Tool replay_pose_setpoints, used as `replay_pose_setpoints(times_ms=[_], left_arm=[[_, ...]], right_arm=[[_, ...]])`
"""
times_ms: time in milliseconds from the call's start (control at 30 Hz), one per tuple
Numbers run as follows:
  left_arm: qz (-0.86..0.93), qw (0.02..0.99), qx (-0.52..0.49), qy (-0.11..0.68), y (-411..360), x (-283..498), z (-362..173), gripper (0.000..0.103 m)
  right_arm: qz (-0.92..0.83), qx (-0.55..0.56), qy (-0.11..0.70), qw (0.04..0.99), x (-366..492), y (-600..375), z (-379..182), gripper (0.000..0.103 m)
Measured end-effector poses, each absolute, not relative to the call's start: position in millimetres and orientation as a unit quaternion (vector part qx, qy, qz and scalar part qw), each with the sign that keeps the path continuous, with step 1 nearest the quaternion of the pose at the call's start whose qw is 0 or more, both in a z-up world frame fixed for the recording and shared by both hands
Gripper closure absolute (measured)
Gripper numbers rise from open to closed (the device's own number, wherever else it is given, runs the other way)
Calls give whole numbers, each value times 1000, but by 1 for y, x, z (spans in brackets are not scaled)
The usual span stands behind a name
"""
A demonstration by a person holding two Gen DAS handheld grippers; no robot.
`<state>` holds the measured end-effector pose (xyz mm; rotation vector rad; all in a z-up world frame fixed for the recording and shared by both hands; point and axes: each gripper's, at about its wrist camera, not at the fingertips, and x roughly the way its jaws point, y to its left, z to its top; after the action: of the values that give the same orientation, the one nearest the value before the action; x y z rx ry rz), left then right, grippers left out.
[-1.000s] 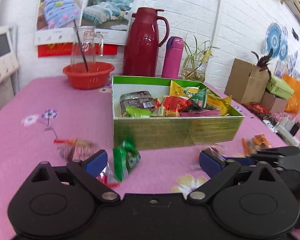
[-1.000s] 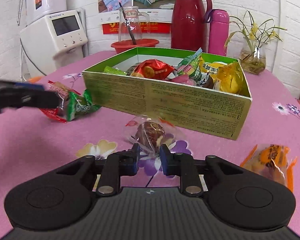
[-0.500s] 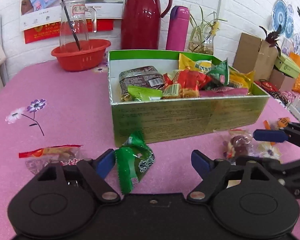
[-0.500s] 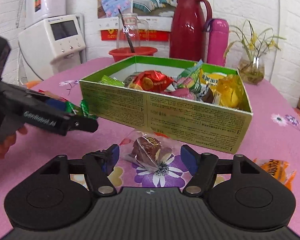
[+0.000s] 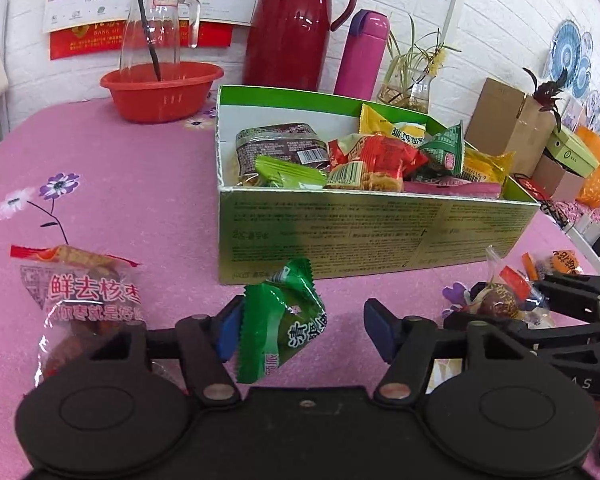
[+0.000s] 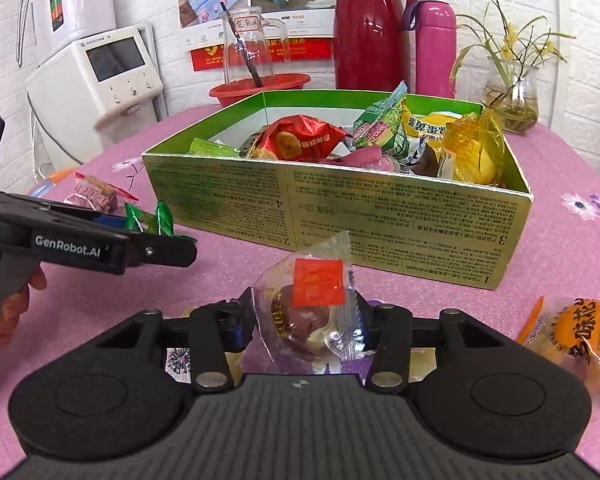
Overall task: Organize snacks
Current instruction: 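Carry both candies over the green box and open both grippers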
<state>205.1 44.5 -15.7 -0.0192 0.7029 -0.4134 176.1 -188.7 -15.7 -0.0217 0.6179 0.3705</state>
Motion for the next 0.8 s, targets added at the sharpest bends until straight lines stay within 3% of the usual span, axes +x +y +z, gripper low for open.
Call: replay_pose_setpoints(times_ms=[100,233,567,800], left_arm=[[-208,917,3,341,40,202,-15,78],[-215,912,-7,348,36,192,-13,83],[-251,926,-38,280,23,169,41,83],[-222,942,-65,244,19,198,79,82]], right_arm=[[178,-20,297,938,173,-188,-16,32],[181,-2,302,936,169,-193,-13,35],[208,18,201,957,150,-203,42,35],[179,14,139,974,190,-207,75,34]])
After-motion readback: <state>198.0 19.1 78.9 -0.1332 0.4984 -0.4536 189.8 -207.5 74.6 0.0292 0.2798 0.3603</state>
